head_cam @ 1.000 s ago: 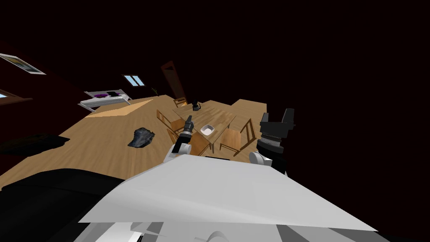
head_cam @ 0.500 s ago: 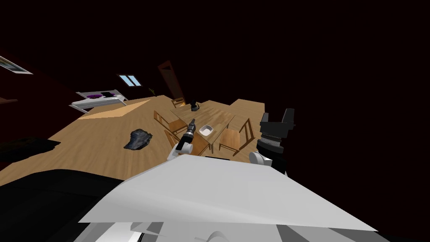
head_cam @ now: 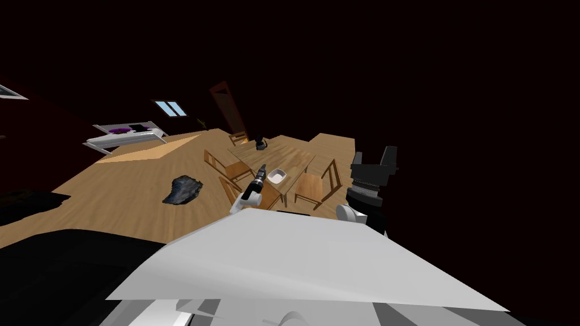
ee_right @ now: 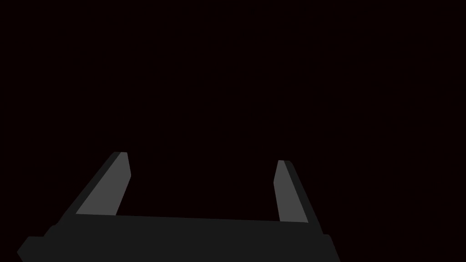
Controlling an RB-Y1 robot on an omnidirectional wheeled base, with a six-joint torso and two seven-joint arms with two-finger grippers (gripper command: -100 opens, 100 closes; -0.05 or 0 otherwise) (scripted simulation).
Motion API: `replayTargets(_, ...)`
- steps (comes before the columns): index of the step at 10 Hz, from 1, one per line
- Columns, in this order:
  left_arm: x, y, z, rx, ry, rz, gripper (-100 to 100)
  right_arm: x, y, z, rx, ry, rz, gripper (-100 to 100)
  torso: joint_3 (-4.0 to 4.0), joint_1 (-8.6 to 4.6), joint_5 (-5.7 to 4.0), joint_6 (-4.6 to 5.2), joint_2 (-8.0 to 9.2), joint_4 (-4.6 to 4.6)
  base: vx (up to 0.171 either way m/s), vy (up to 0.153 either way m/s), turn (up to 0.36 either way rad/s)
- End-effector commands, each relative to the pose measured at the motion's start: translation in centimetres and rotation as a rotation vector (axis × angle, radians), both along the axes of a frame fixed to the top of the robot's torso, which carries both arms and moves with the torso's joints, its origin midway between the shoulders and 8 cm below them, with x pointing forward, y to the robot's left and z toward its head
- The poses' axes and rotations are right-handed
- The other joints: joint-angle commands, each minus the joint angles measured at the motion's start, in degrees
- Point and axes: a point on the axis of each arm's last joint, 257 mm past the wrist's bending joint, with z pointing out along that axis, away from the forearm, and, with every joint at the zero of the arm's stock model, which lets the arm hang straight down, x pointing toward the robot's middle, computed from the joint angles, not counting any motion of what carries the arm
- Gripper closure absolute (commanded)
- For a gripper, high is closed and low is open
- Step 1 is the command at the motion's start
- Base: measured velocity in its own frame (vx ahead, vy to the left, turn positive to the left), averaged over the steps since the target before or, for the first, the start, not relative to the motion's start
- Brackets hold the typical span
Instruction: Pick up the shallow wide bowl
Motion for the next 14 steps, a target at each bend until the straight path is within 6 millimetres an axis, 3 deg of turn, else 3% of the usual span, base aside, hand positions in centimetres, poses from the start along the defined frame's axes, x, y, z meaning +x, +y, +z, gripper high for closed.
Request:
replayTargets(1, 0.0, 0.2, -2.8, -0.003, 0.074, 0.003, -100, 0.0, 0.0, 0.0, 0.000, 0.000, 0.000, 0, 0.00, 0.00, 0.00, 0.00, 0.00, 0.00, 0.016, -0.008, -0.046)
replayTargets(8, -1.0, 0.3, -13.7, -0.009, 0.385, 0.013, -100, 0.0, 0.0, 0.0, 0.000, 0.000, 0.000, 0, 0.00, 0.00, 0.00, -0.01, 0.00, 0.00, 0.015, -0.013, -0.047)
replayTargets(14, -2.7, 1.0, -19.3, 0.004, 0.564, 0.021, -100, 0.0, 0.0, 0.0, 0.000, 0.000, 0.000, 0, 0.01, 0.02, 0.00, -0.01, 0.01, 0.00, 0.011, -0.007, -0.033)
